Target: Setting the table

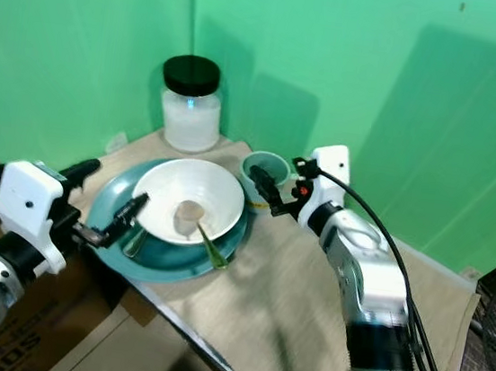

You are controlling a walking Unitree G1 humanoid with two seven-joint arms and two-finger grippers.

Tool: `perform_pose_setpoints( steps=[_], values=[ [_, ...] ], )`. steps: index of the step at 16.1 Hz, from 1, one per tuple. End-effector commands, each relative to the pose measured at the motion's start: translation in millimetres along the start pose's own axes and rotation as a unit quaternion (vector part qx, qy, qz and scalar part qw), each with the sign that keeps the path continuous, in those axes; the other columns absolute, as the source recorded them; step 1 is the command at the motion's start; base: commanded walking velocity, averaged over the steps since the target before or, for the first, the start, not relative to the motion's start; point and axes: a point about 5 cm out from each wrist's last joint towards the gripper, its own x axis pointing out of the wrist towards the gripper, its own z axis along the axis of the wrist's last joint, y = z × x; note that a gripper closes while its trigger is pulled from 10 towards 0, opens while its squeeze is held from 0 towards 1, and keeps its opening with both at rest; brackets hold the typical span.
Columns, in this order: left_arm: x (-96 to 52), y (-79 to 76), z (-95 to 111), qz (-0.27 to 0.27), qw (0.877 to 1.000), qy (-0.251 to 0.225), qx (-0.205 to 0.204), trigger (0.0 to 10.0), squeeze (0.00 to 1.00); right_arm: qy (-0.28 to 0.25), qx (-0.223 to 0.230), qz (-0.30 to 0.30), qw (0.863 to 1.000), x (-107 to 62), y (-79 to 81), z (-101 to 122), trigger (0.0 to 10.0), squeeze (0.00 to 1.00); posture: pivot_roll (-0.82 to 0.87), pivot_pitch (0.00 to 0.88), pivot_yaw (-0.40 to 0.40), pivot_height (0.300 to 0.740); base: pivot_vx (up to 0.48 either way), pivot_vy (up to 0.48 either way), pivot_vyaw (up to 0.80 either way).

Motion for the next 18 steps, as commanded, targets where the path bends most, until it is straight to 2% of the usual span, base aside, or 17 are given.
perform_pose_setpoints(
  steps=[1,2,3,6,10,12,15,17,18],
  values=[
    [-0.2,-7.8,1,-0.034,0.999,0.0,-0.008,10.0,0.0,-0.001,0.013,-0.005,1.0,3.6,-12.1,2,10.0,0.56,0.13,0.0,-0.002,0.74,0.0,0.0,0.0],
    [-0.5,-9.1,1,-0.041,0.999,0.002,-0.009,10.0,0.0,-0.001,0.022,-0.006,1.0,6.8,-14.7,2,10.0,0.0,0.13,0.0,-0.002,0.74,0.0,0.0,0.0],
    [-1.0,-10.6,0,-0.047,0.999,0.003,-0.011,10.0,0.0,-0.003,0.044,-0.005,0.999,12.1,-17.5,3,10.0,0.0,0.13,0.0,-0.008,0.74,0.0,0.0,0.0],
    [-2.2,-10.5,-1,-0.048,0.999,0.005,-0.013,10.0,0.0,0.002,0.071,-0.017,0.997,21.6,-20.9,-1,10.0,0.0,0.13,0.0,-0.013,0.74,0.0,0.0,0.0],
    [-3.0,-13.2,-2,-0.06,0.998,0.009,-0.017,10.0,0.0,0.016,0.095,-0.027,0.995,26.8,-25.8,-11,10.0,0.0,0.13,0.0,-0.01,0.74,0.0,0.0,0.0],
    [-3.2,-13.6,-1,-0.062,0.998,0.009,-0.017,10.0,0.0,0.027,0.088,-0.016,0.996,25.0,-28.5,-14,10.0,0.0,0.13,0.0,-0.01,0.74,0.0,0.0,0.0],
    [-4.5,-12.9,-1,-0.062,0.998,0.01,-0.018,10.0,0.0,0.053,0.073,0.064,0.994,9.6,-25.8,-16,10.0,0.0,0.14,0.0,-0.011,0.74,0.0,0.0,0.0],
    [-4.9,-13.2,-2,-0.065,0.998,0.011,-0.019,10.0,0.0,0.07,0.059,0.128,0.987,-6.7,-19.6,-18,10.0,0.0,0.14,0.0,-0.009,0.74,0.0,0.0,0.0],
    [-5.0,-13.2,-2,-0.065,0.998,0.011,-0.019,10.0,0.0,0.072,0.058,0.136,0.986,-9.1,-18.8,-18,10.0,0.0,0.14,0.0,-0.009,0.74,0.0,0.0,0.0]
  ],
)
